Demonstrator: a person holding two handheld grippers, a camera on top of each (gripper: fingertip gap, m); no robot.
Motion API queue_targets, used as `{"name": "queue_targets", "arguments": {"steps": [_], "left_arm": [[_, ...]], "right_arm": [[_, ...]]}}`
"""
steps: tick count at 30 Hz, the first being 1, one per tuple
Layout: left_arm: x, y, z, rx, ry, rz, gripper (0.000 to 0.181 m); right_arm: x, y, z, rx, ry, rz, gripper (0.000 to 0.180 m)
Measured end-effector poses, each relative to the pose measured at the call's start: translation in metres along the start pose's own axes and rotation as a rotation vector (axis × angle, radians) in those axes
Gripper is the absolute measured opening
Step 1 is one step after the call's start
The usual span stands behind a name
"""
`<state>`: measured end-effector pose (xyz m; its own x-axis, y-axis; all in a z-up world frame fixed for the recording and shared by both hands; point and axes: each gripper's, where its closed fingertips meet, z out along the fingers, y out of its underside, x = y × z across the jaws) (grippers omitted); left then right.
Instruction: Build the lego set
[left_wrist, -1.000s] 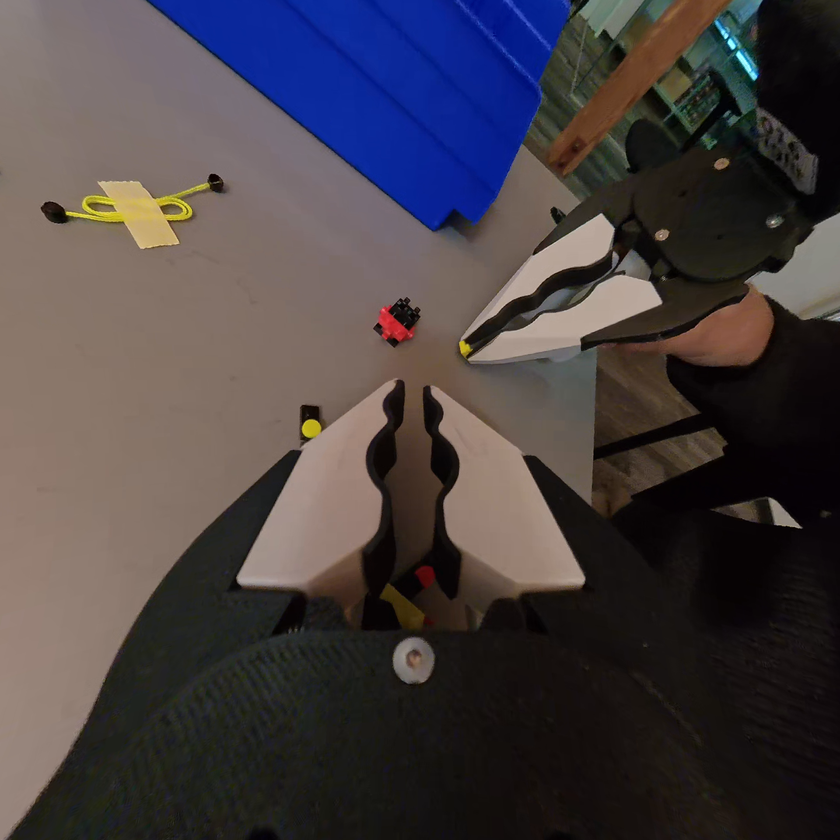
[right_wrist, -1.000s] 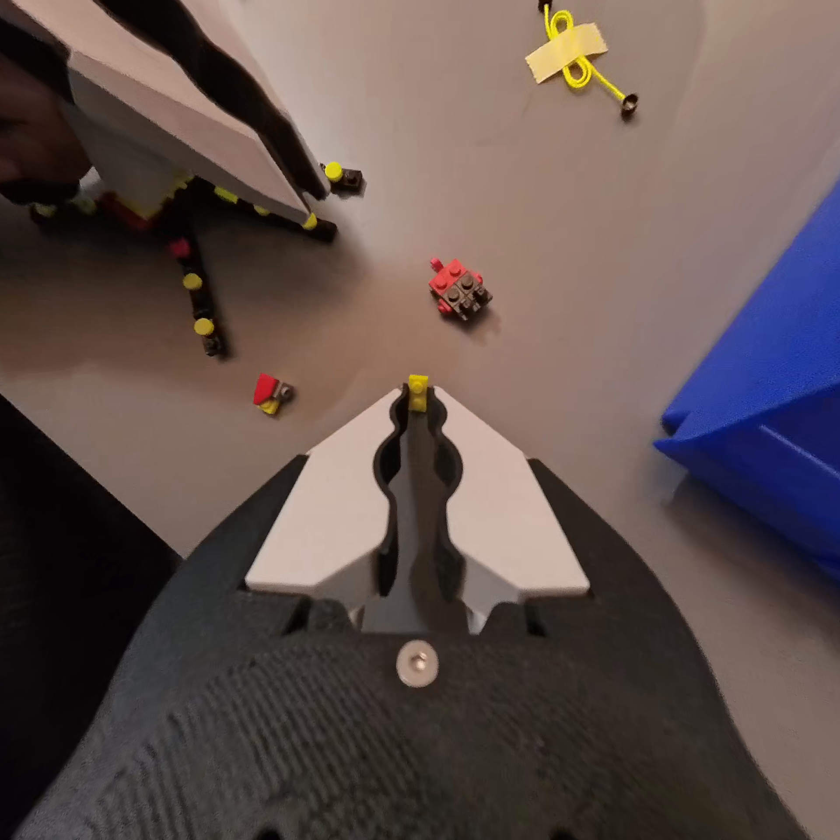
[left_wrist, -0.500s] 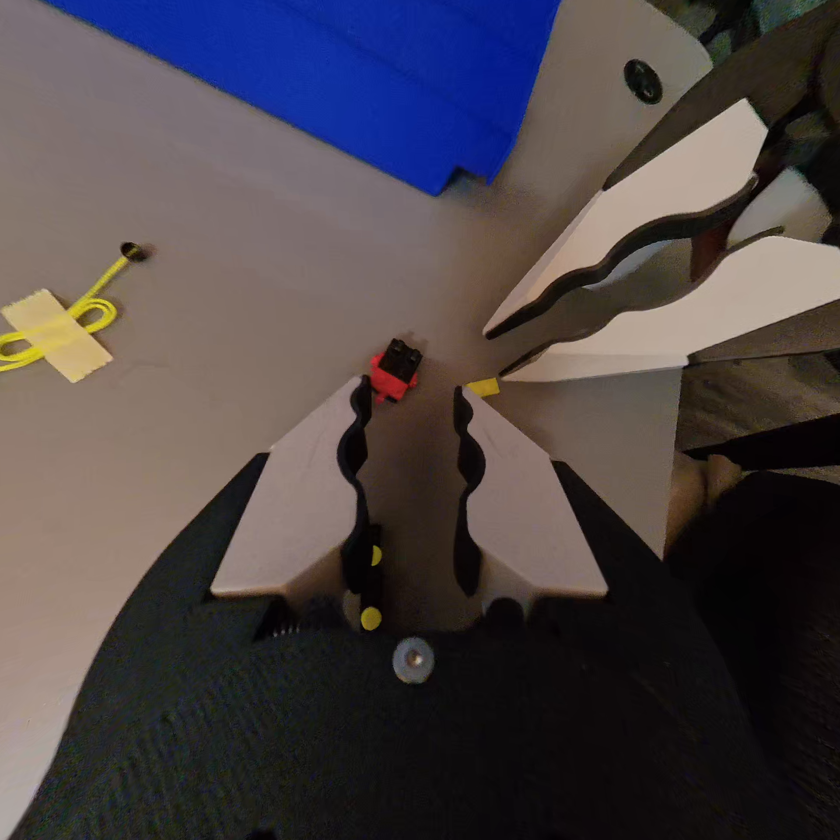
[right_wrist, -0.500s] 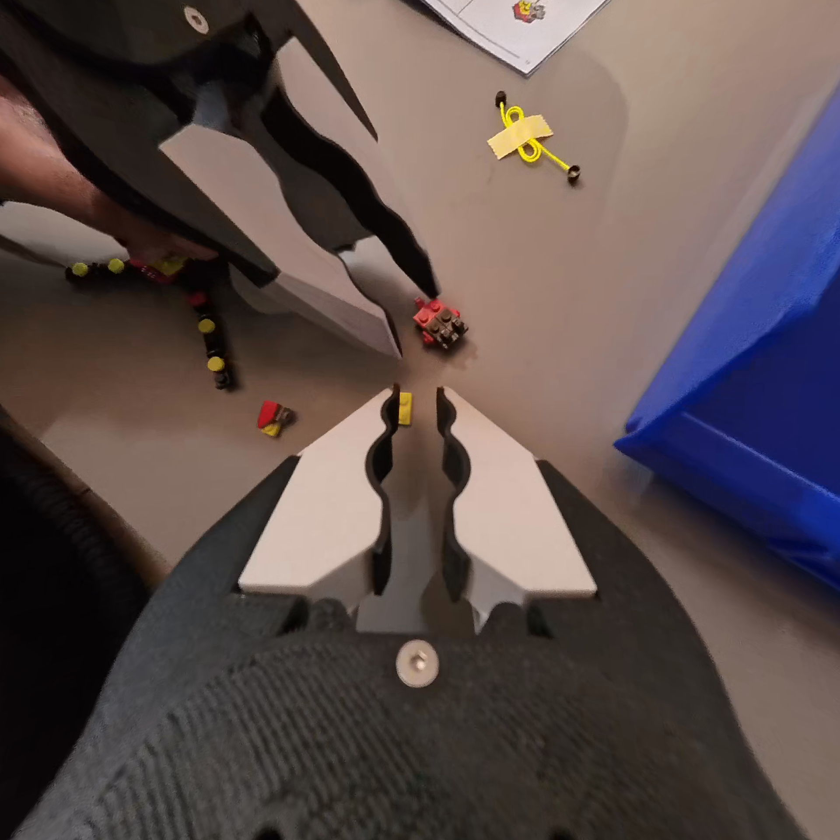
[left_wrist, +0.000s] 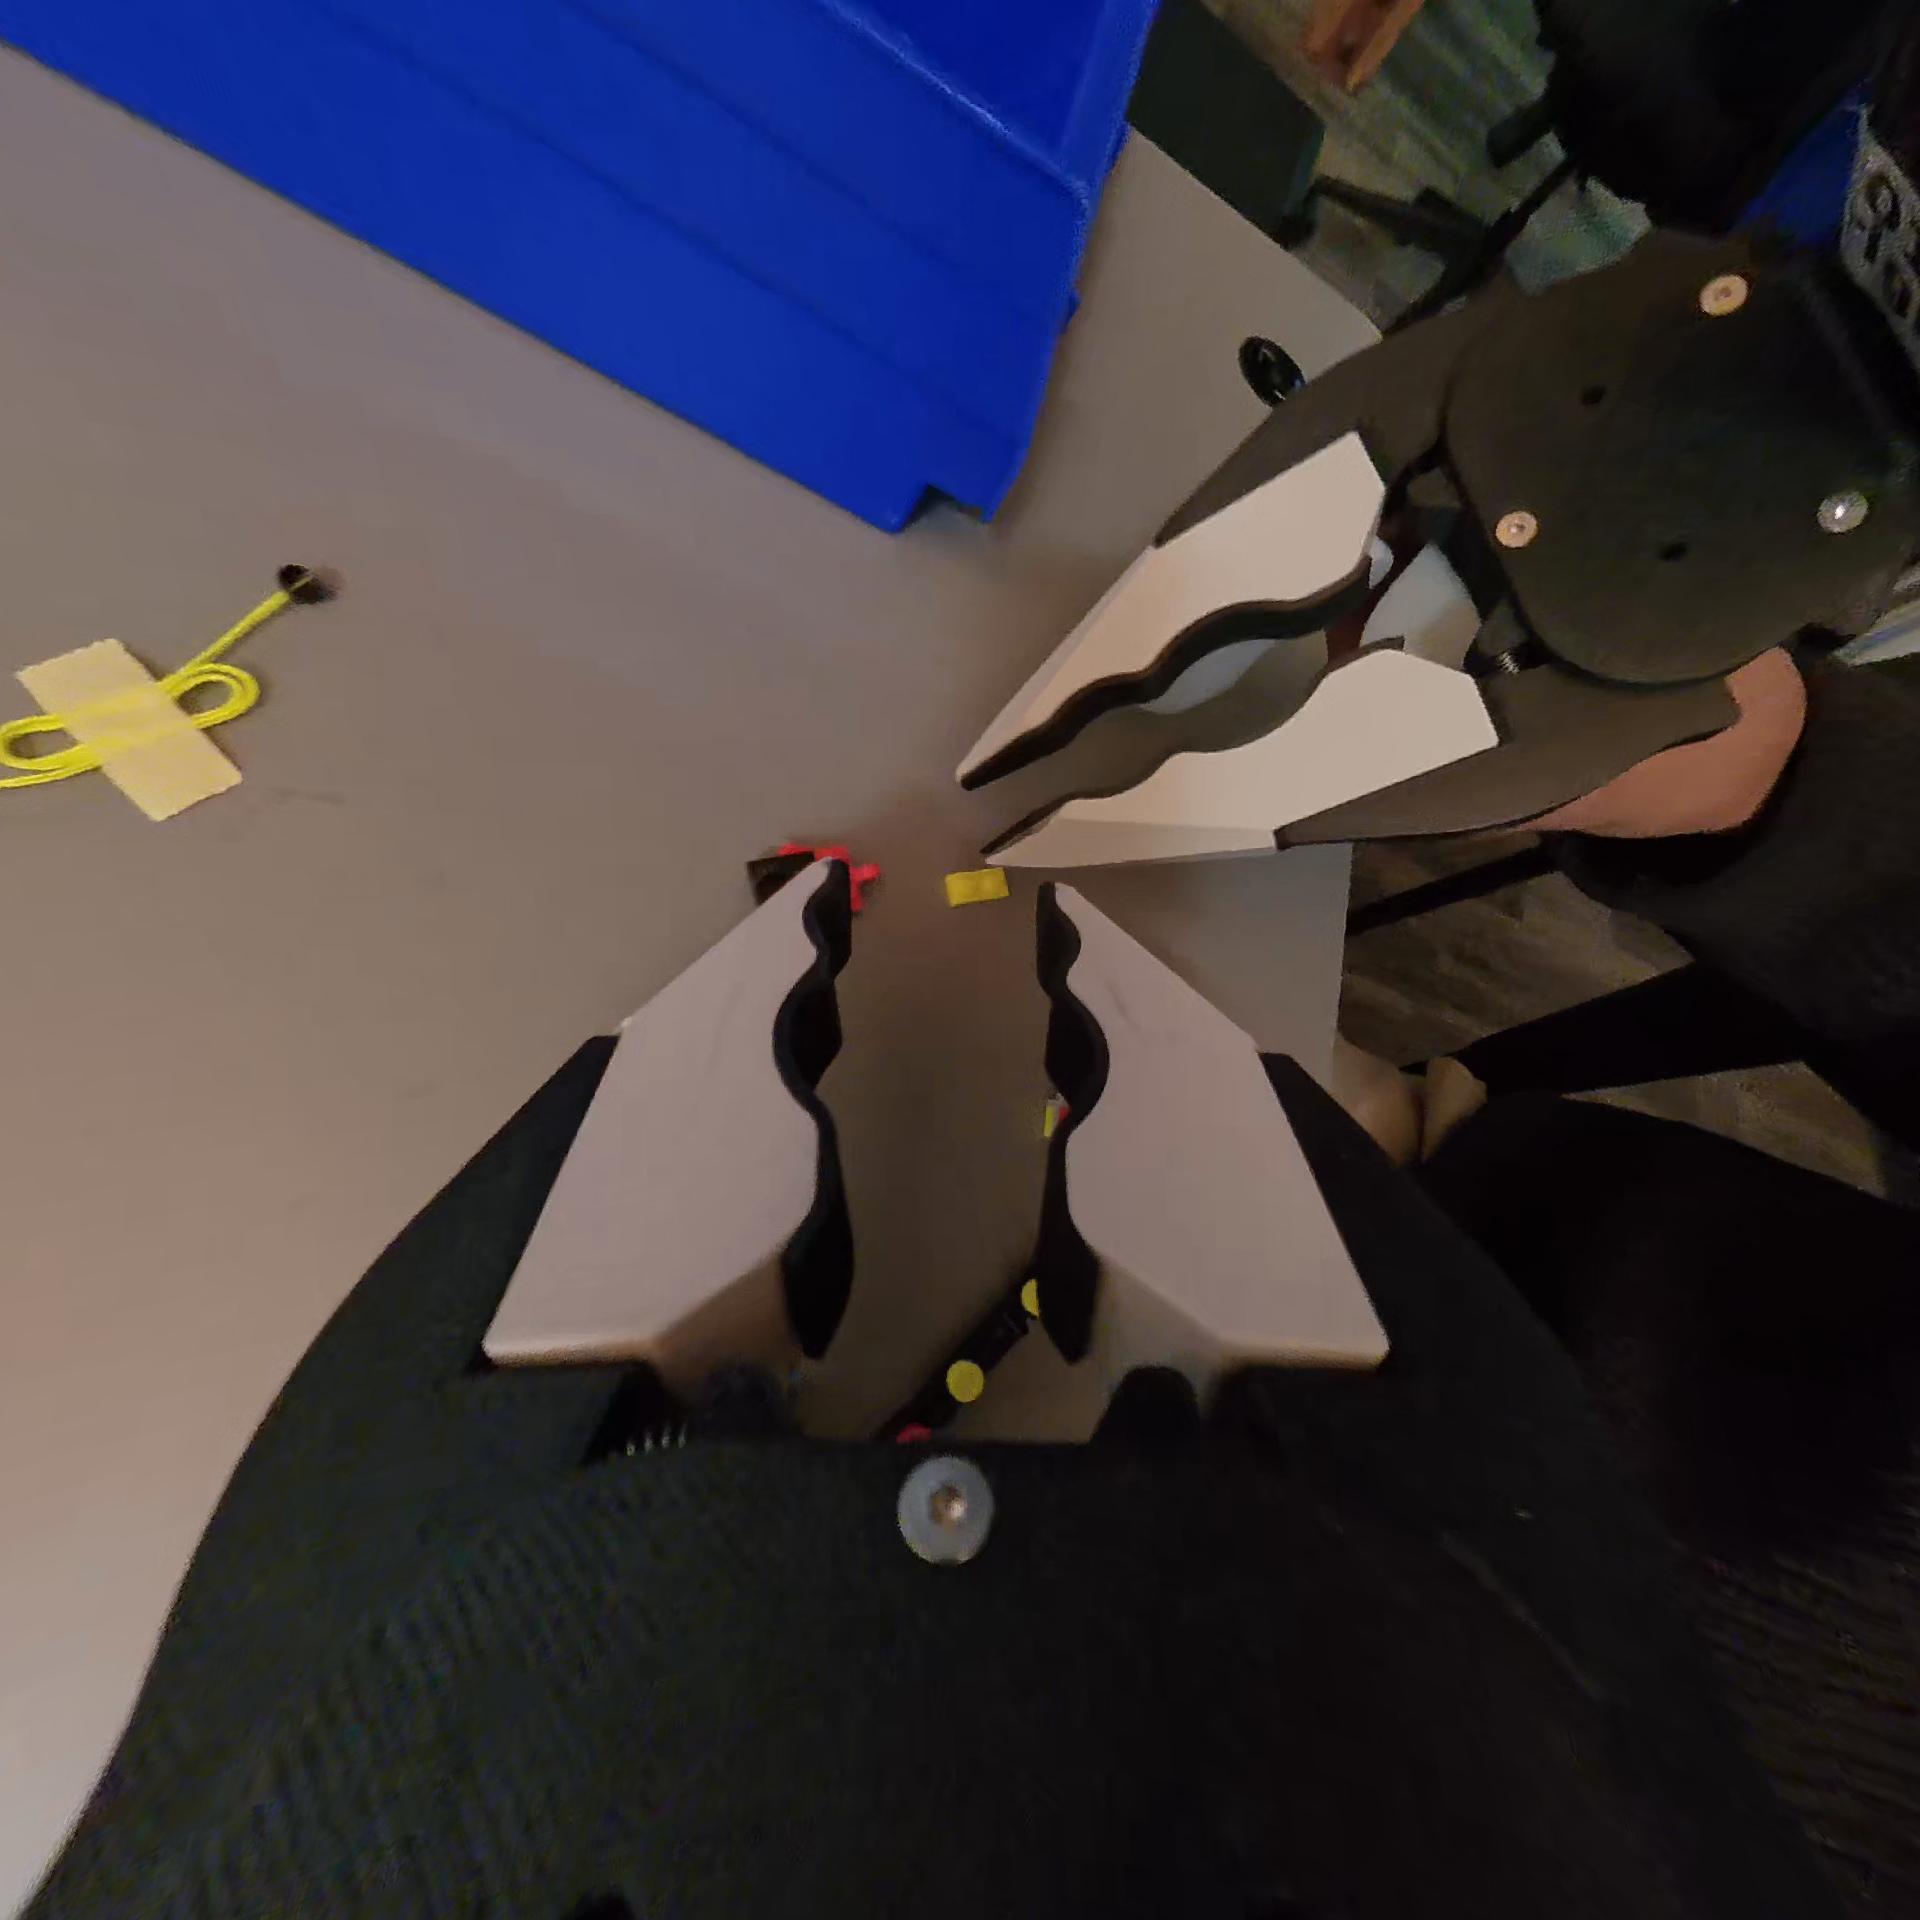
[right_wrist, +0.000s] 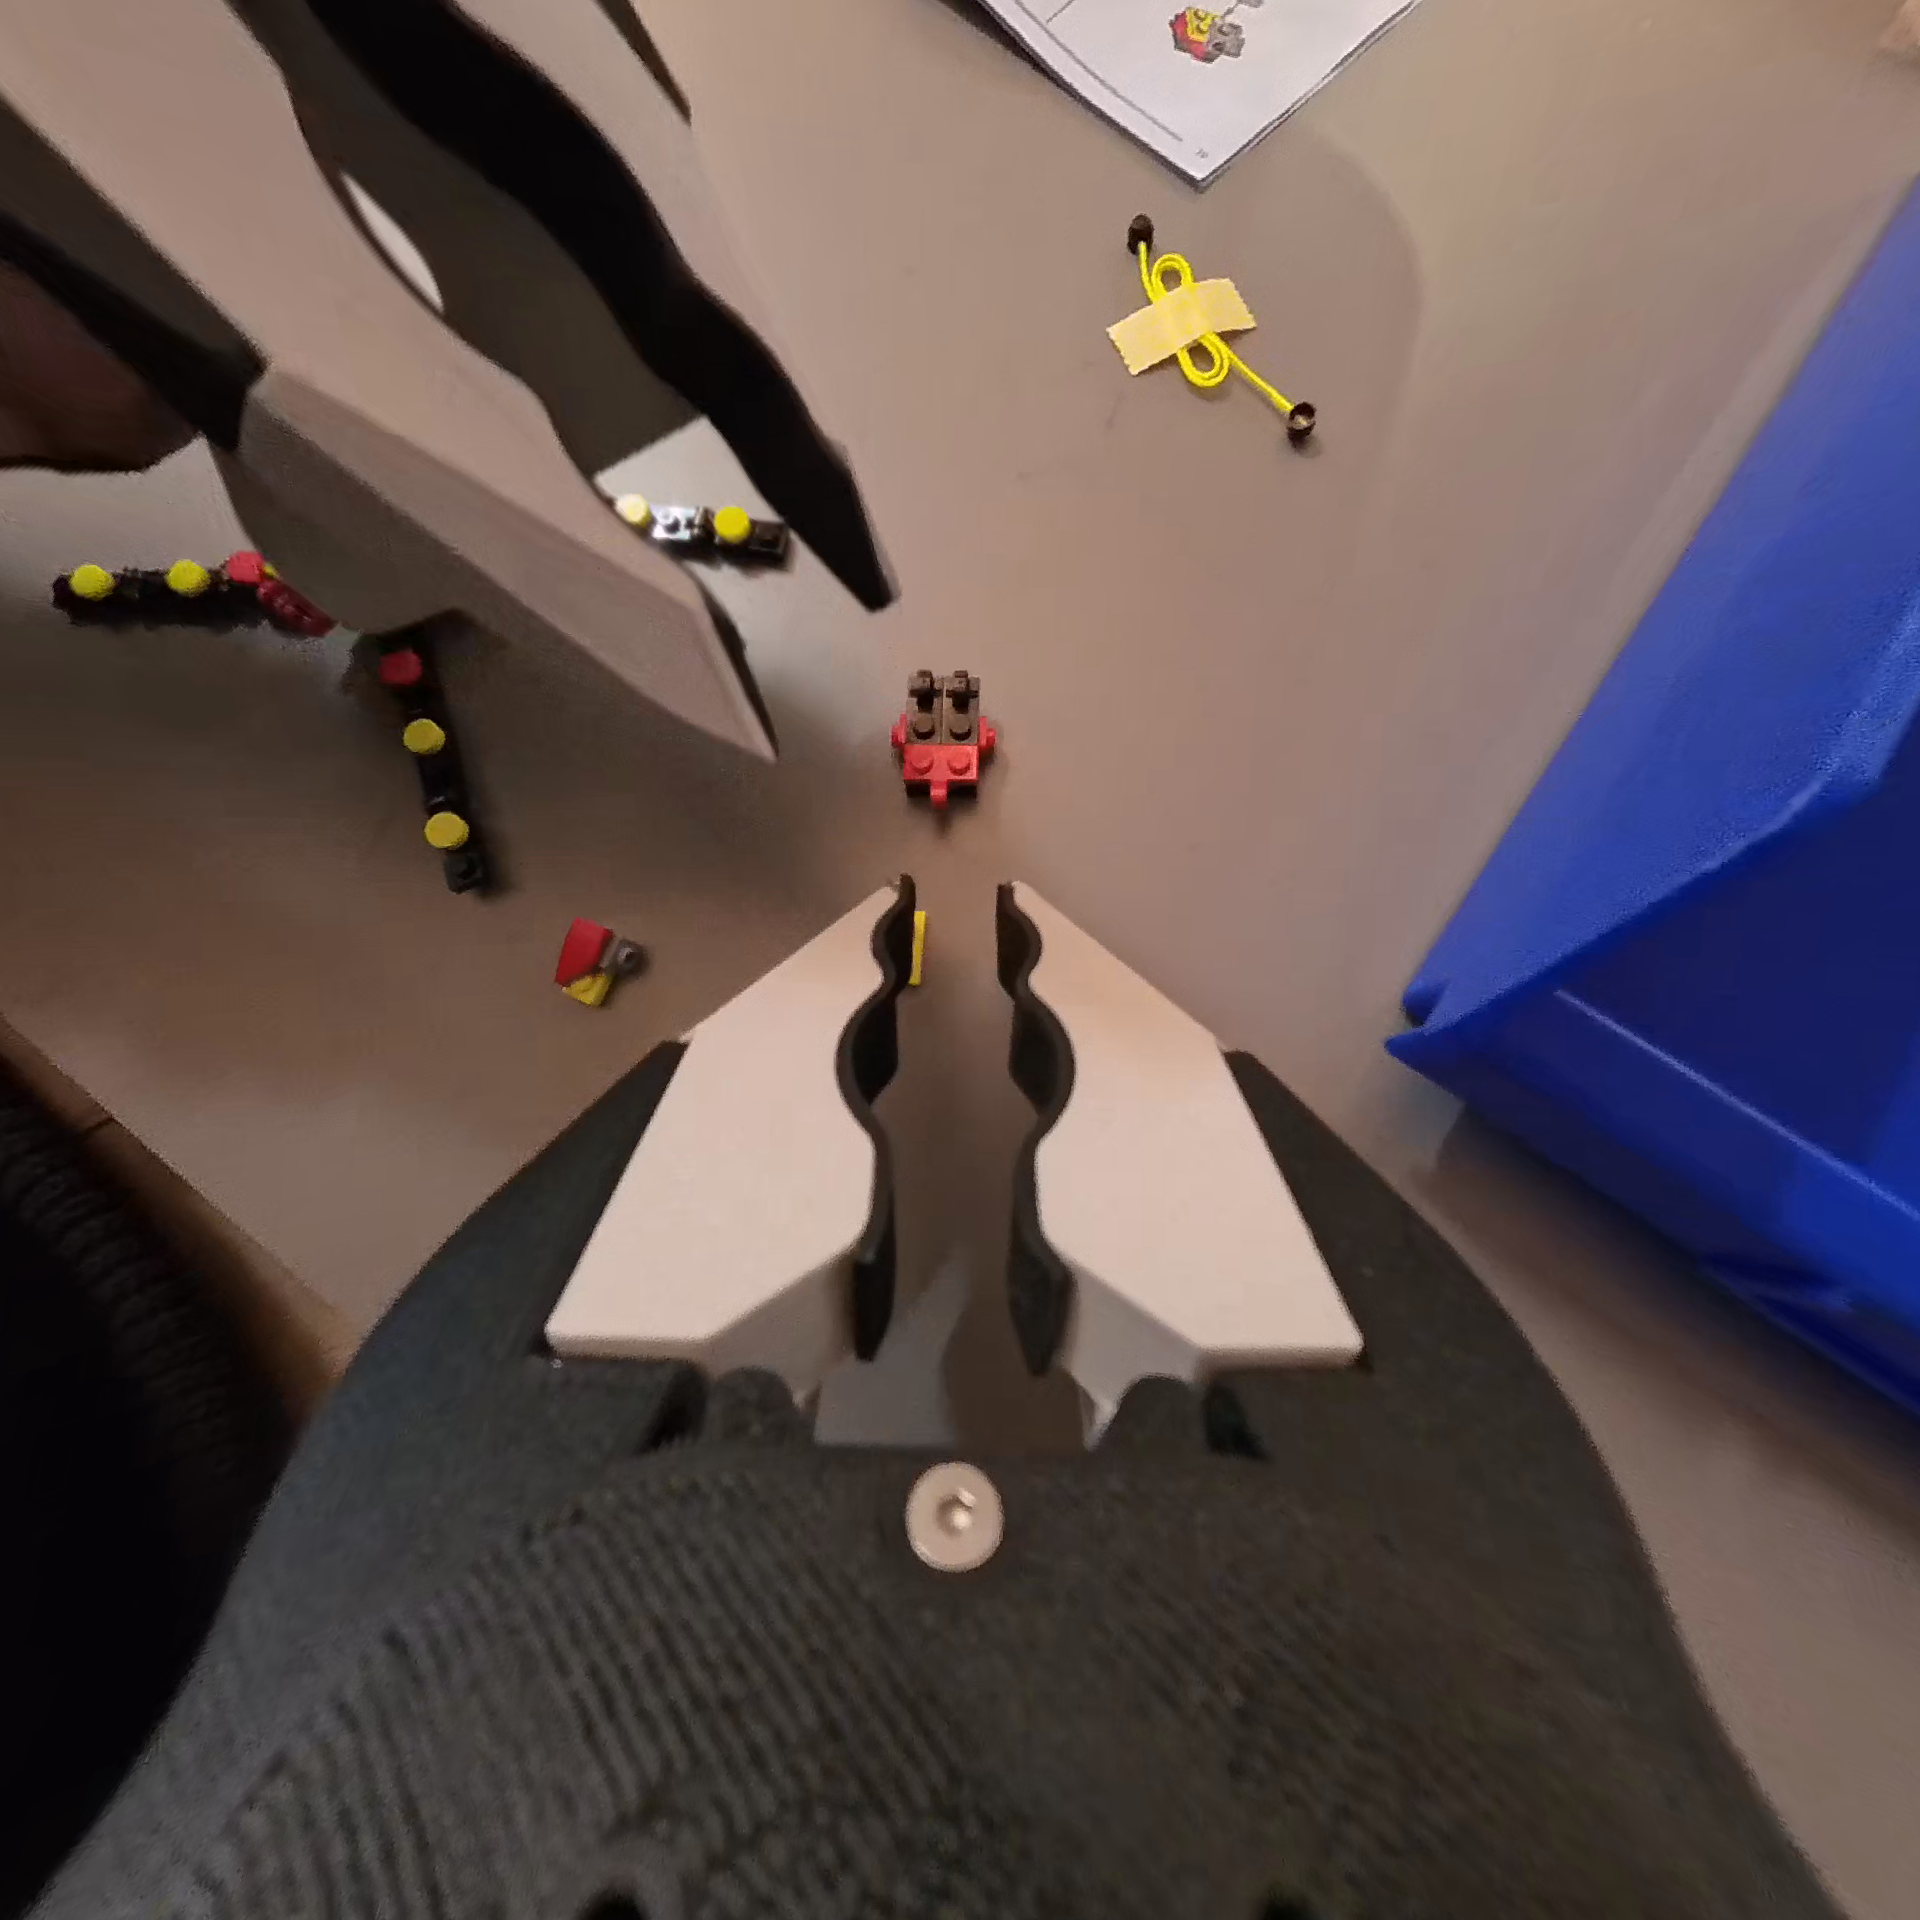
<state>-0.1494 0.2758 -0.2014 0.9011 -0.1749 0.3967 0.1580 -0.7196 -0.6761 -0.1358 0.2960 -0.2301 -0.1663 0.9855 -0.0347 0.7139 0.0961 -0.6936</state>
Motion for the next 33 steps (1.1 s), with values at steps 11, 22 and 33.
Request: {"name": "queue_targets", "arguments": {"steps": [11,22,33], "left_arm": [[-0.018,0.000,-0.006,0.031,-0.038,-0.036,0.034],[-0.033,0.007,-0.031,0.181,-0.095,-0.128,0.032],[-0.044,0.010,-0.042,0.211,-0.063,-0.132,0.032]], "right_arm": [[0.002,-0.003,0.002,0.013,0.021,-0.017,0.012],[-0.001,-0.011,0.017,0.037,0.023,0.134,0.034],[-0.004,-0.020,0.043,0.016,0.019,0.075,0.030]]}}
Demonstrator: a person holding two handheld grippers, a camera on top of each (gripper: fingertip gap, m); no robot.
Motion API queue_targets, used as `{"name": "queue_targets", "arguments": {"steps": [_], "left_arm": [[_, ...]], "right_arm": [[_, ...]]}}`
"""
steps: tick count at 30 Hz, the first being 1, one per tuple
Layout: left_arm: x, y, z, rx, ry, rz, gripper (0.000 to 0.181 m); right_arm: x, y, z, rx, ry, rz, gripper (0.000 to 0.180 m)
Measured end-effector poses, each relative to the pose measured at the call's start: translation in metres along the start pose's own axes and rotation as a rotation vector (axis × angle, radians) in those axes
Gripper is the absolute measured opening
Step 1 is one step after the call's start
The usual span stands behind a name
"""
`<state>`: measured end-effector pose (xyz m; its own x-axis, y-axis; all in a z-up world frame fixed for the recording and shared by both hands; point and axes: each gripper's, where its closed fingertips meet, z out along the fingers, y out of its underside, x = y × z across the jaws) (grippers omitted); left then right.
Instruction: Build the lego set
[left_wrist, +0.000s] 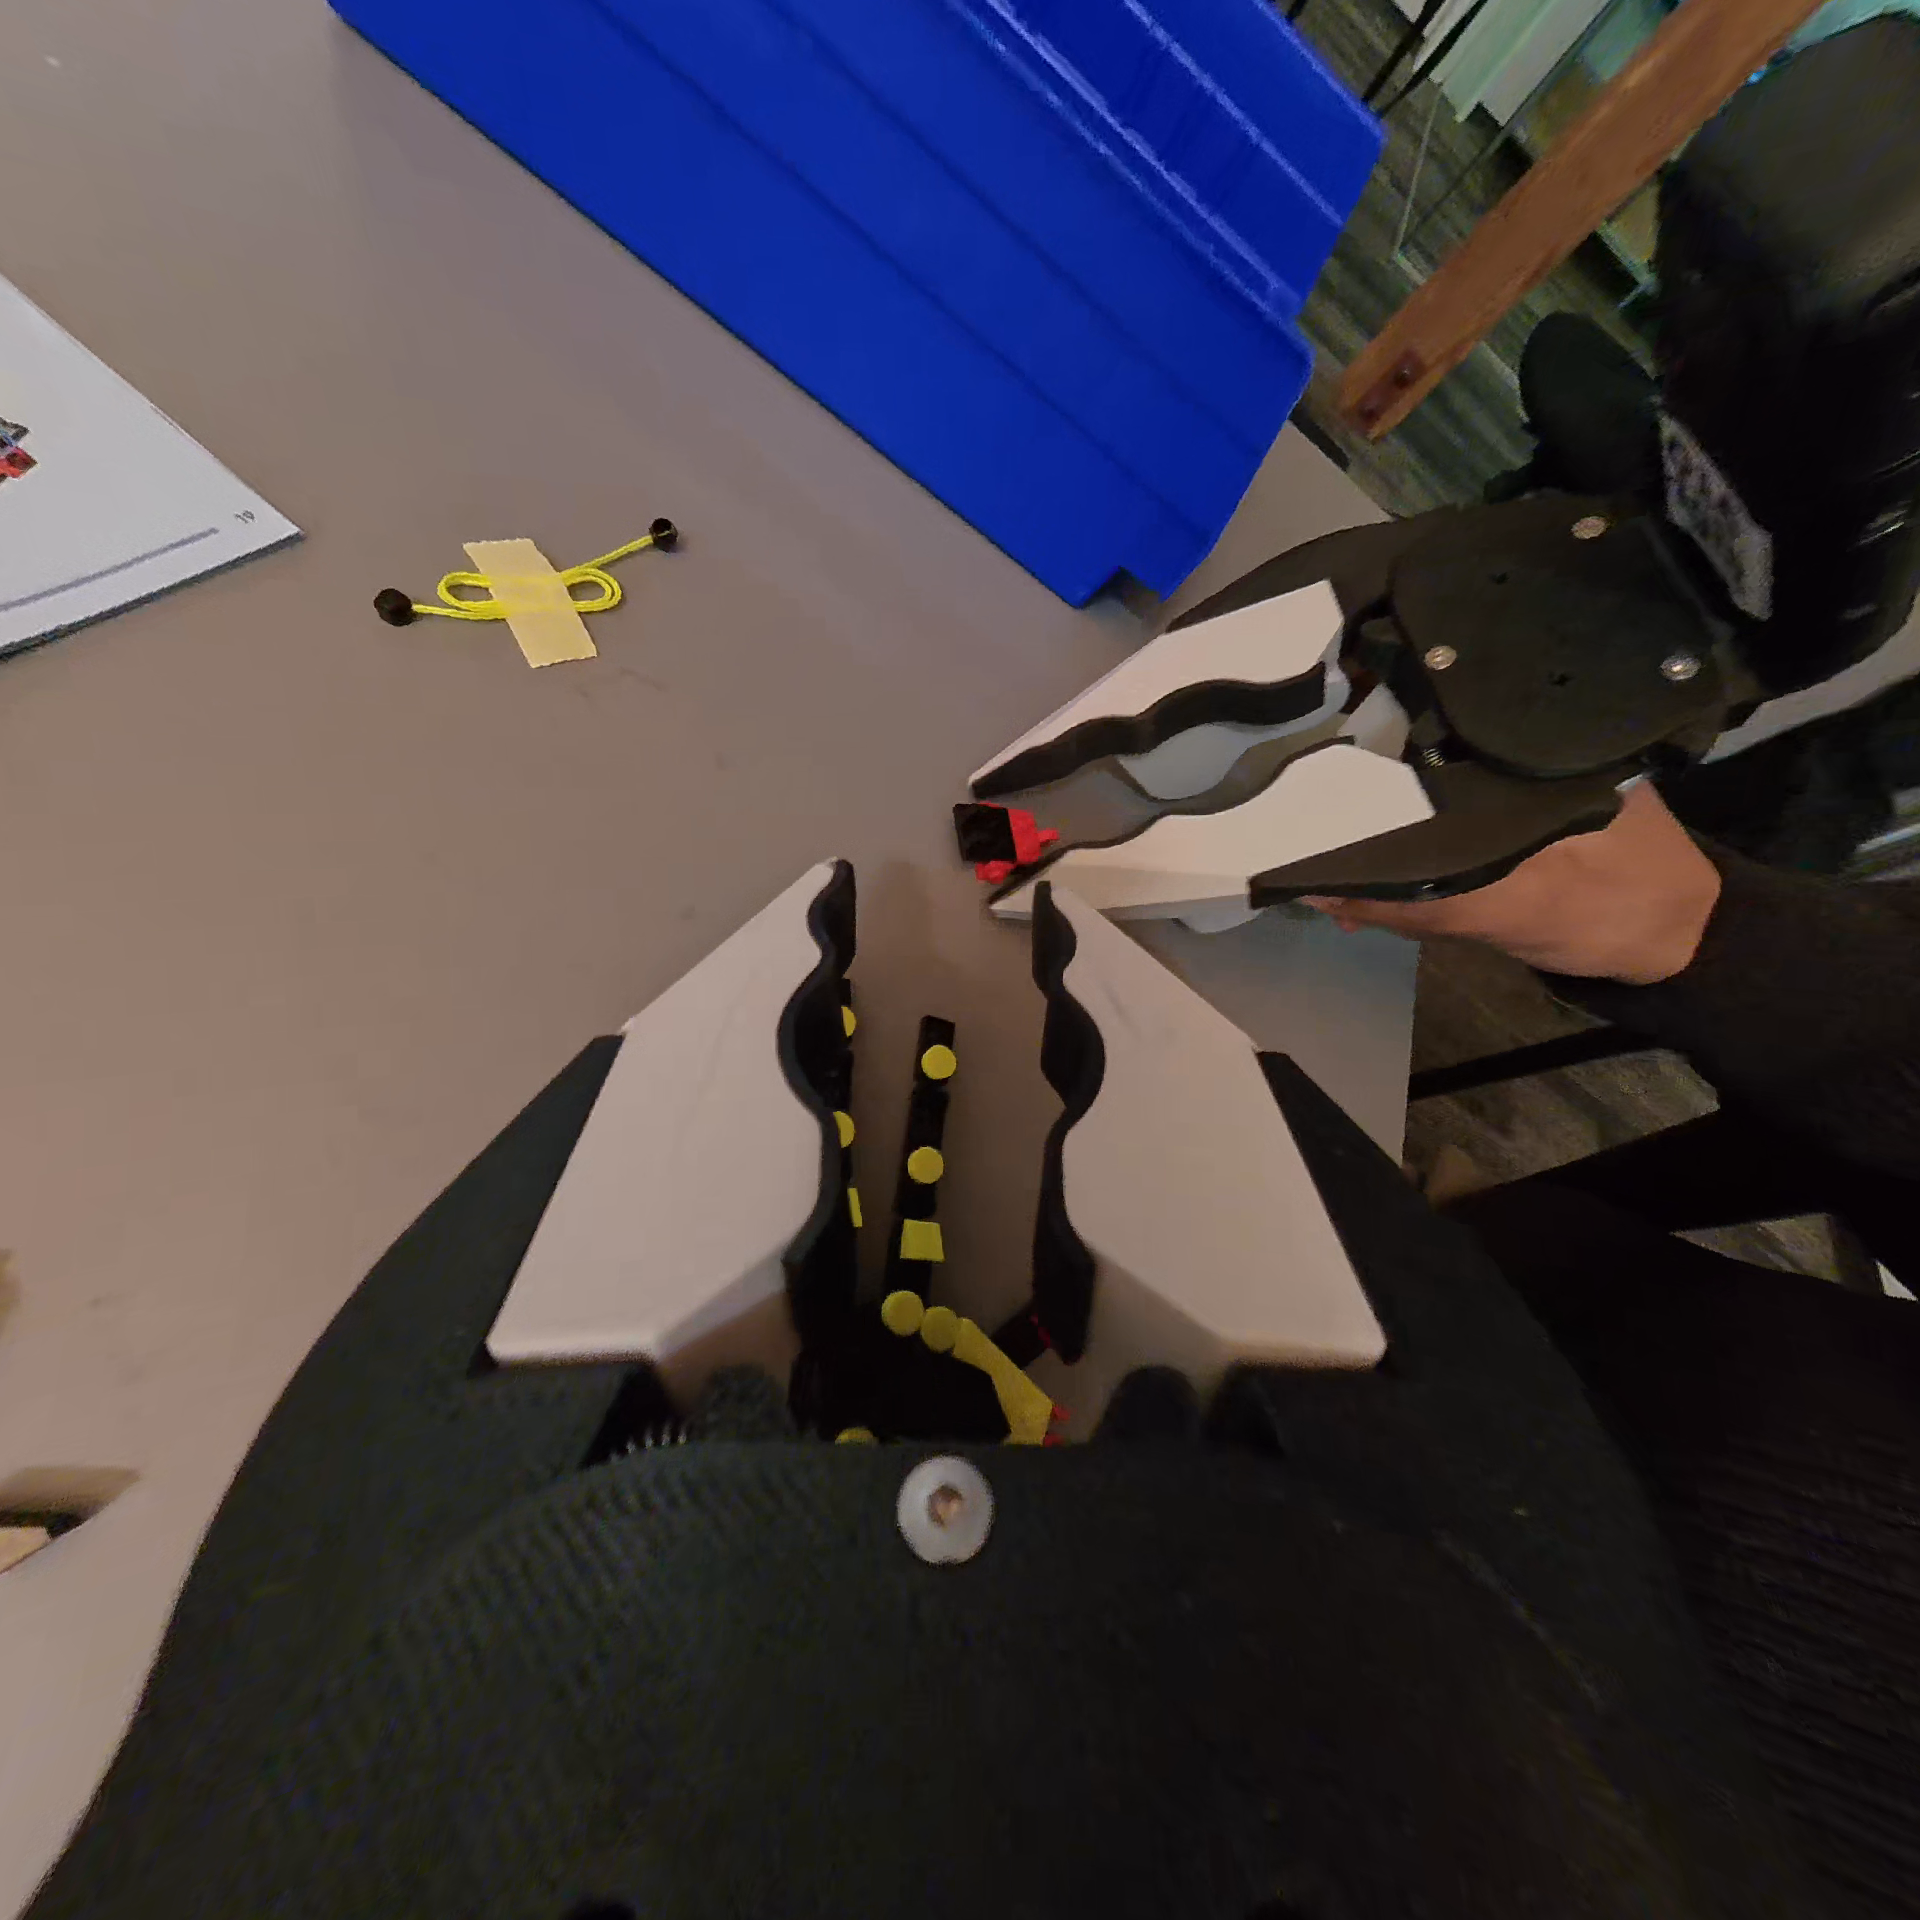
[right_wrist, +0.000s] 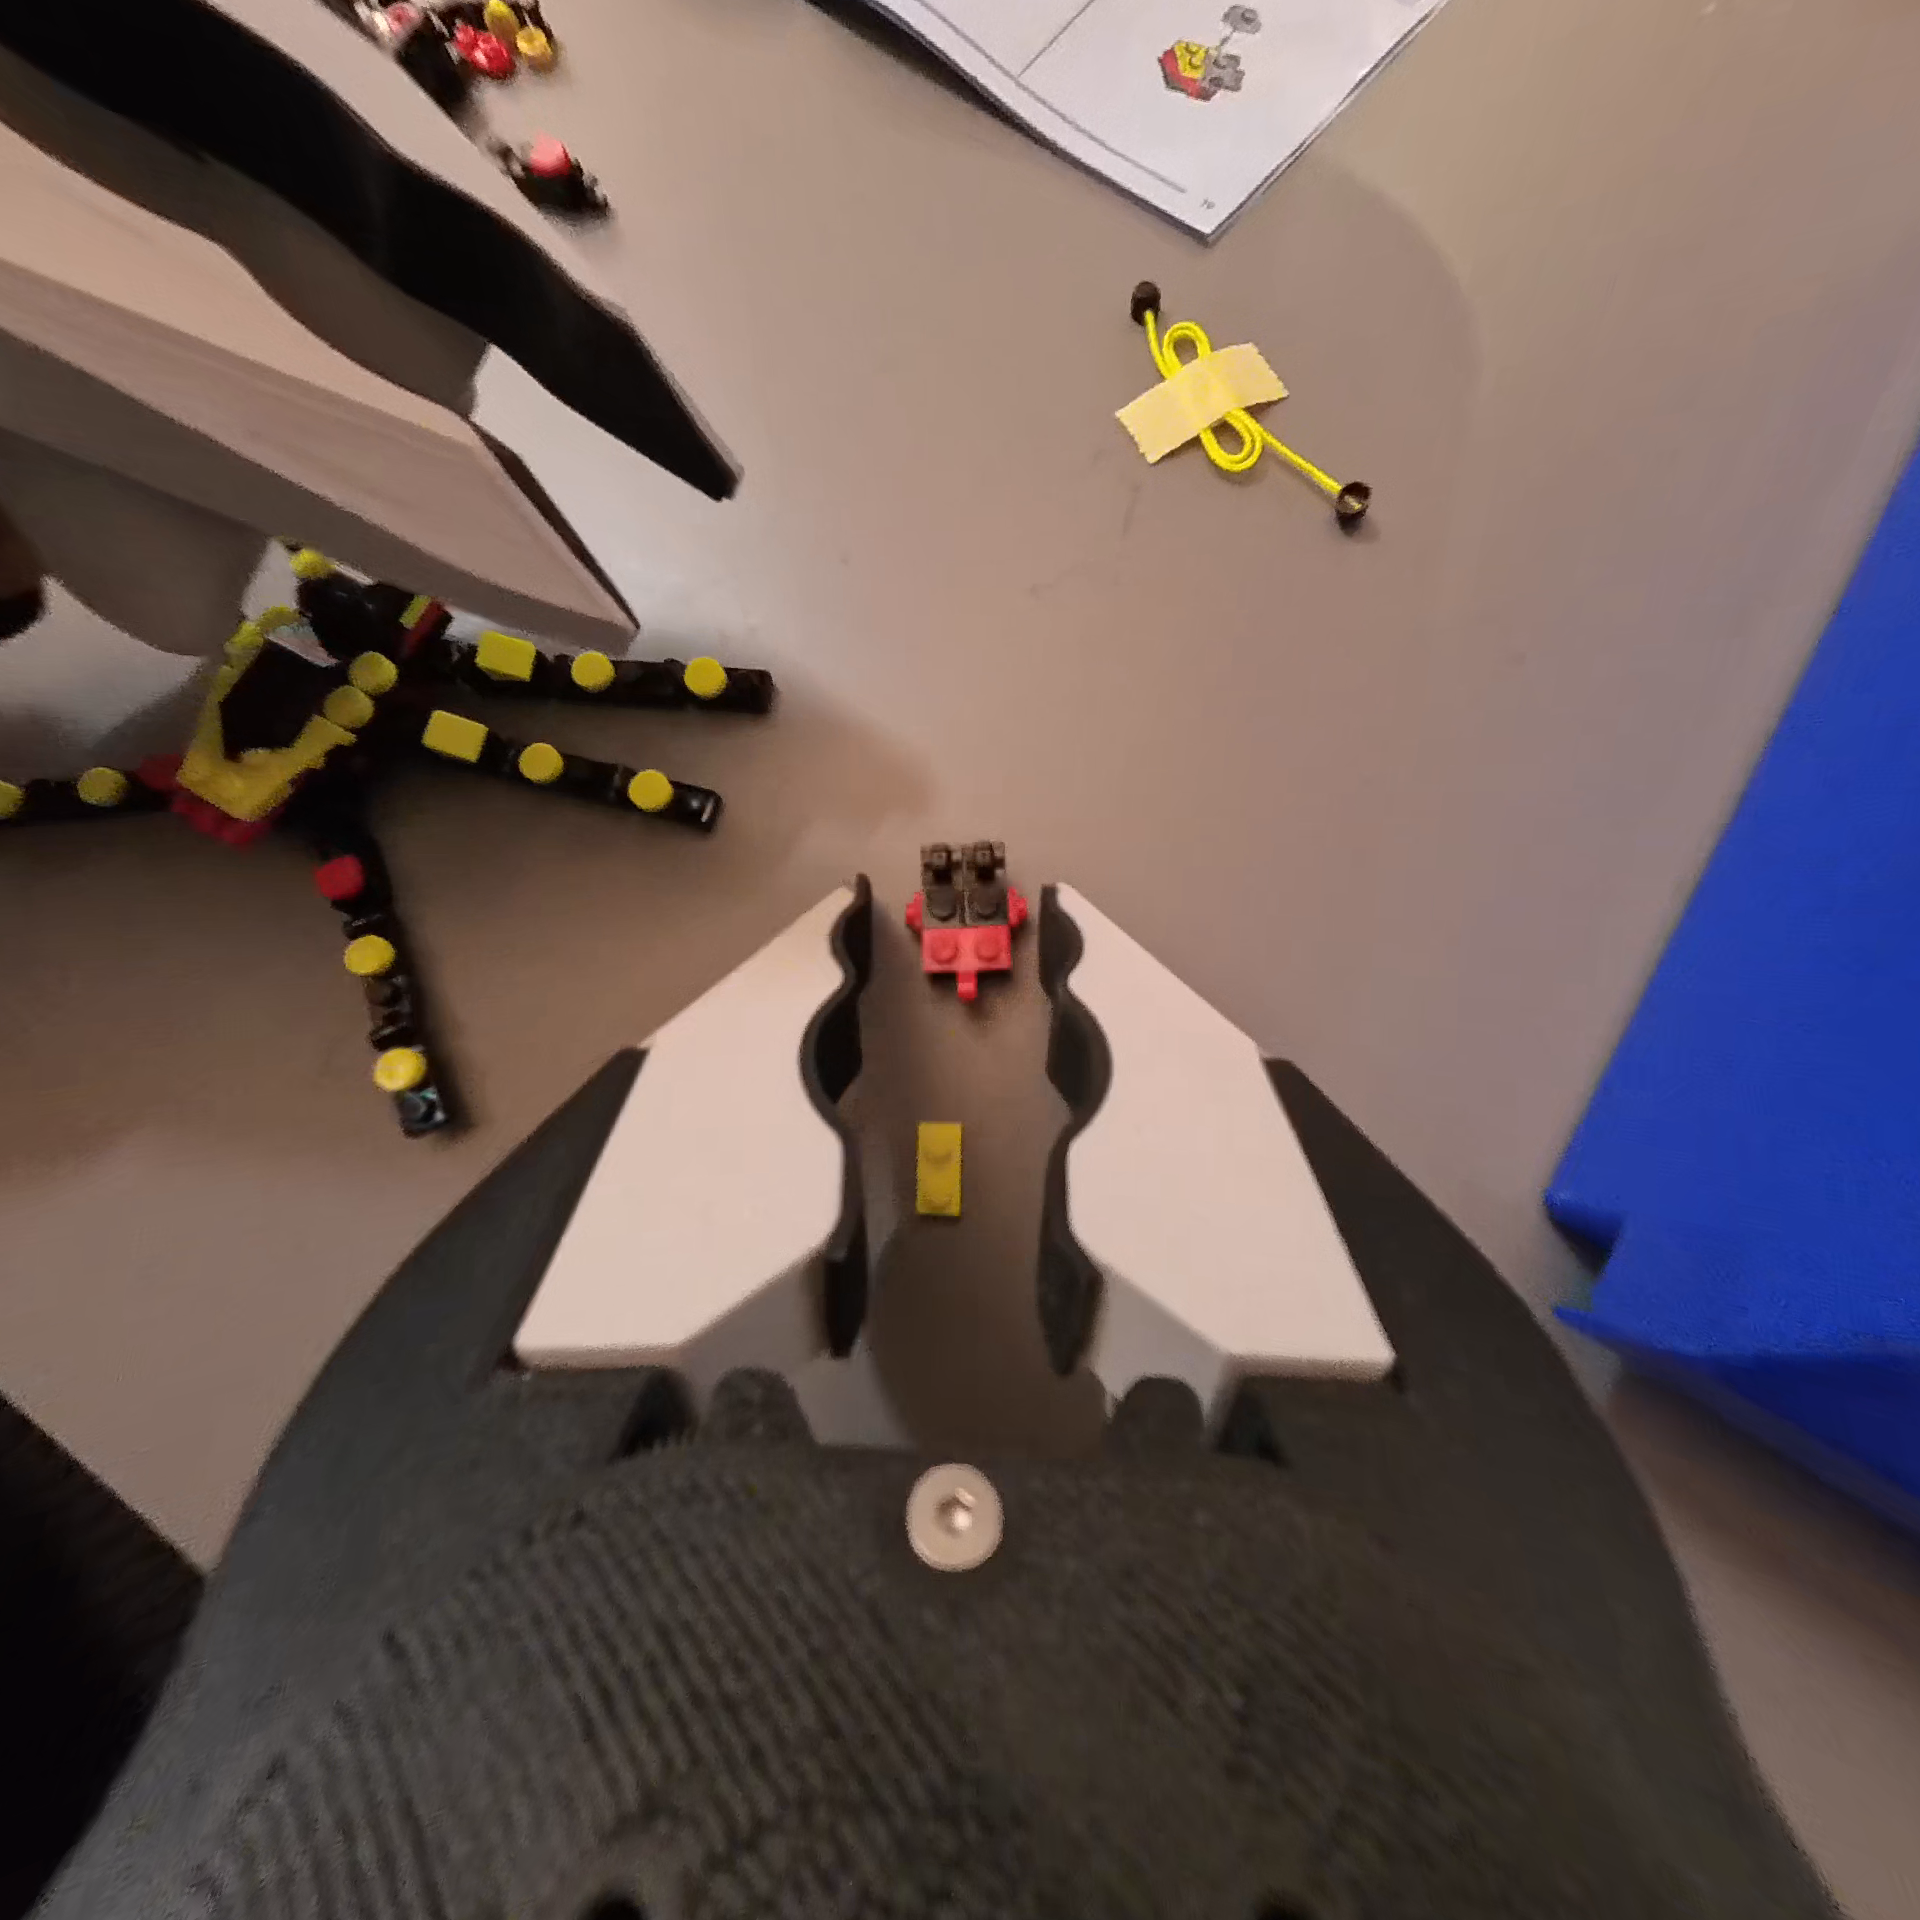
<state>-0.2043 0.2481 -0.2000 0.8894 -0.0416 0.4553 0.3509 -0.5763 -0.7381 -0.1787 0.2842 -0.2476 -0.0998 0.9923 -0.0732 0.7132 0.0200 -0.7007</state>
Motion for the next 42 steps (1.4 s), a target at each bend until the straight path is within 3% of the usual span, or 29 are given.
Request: {"name": "queue_targets", "arguments": {"steps": [2,10,15,21,25,26,27,28,29,31,33,36,37,39,42], "left_arm": [[0.001,0.000,0.000,0.003,0.004,0.005,0.032],[0.001,-0.002,-0.002,0.020,0.008,0.024,0.032],[0.004,-0.004,-0.001,0.035,0.000,0.080,0.036],[0.011,-0.048,-0.044,0.172,-0.148,0.286,0.128],[0.008,-0.088,-0.092,0.250,-0.302,0.424,0.134],[0.008,-0.097,-0.101,0.263,-0.320,0.453,0.133],[0.011,-0.106,-0.107,0.271,-0.319,0.500,0.114],[0.009,-0.114,-0.114,0.279,-0.343,0.538,0.076],[0.002,-0.127,-0.124,0.320,-0.418,0.573,0.062],[-0.007,-0.155,-0.147,0.465,-0.571,0.657,0.058],[-0.007,-0.172,-0.164,0.563,-0.683,0.768,0.057],[-0.016,-0.158,-0.152,0.424,-0.642,0.676,0.046],[-0.015,-0.153,-0.147,0.414,-0.577,0.627,0.043],[-0.016,-0.147,-0.143,0.411,-0.506,0.569,0.037],[-0.021,-0.131,-0.134,0.336,-0.408,0.491,0.020]], "right_arm": [[0.000,-0.001,0.003,-0.011,0.015,-0.035,0.022],[-0.015,-0.002,0.006,-0.005,-0.034,-0.093,0.022],[-0.016,-0.019,-0.011,0.059,-0.004,-0.153,0.050],[-0.029,-0.075,-0.070,0.409,-0.070,-0.196,0.084],[-0.040,-0.126,-0.114,0.618,-0.047,-0.334,0.087],[-0.041,-0.139,-0.120,0.646,-0.031,-0.365,0.086],[-0.035,-0.152,-0.123,0.659,0.014,-0.379,0.082],[-0.026,-0.166,-0.124,0.661,0.080,-0.383,0.075],[-0.017,-0.179,-0.123,0.663,0.145,-0.388,0.061],[-0.004,-0.208,-0.127,0.698,0.261,-0.390,0.039],[-0.001,-0.229,-0.125,0.694,0.332,-0.407,0.039],[0.022,-0.225,-0.096,0.479,0.471,-0.345,0.058],[0.019,-0.221,-0.084,0.432,0.438,-0.354,0.058],[0.001,-0.220,-0.070,0.483,0.287,-0.332,0.036],[-0.028,-0.225,-0.059,0.544,0.007,-0.263,0.039]]}}
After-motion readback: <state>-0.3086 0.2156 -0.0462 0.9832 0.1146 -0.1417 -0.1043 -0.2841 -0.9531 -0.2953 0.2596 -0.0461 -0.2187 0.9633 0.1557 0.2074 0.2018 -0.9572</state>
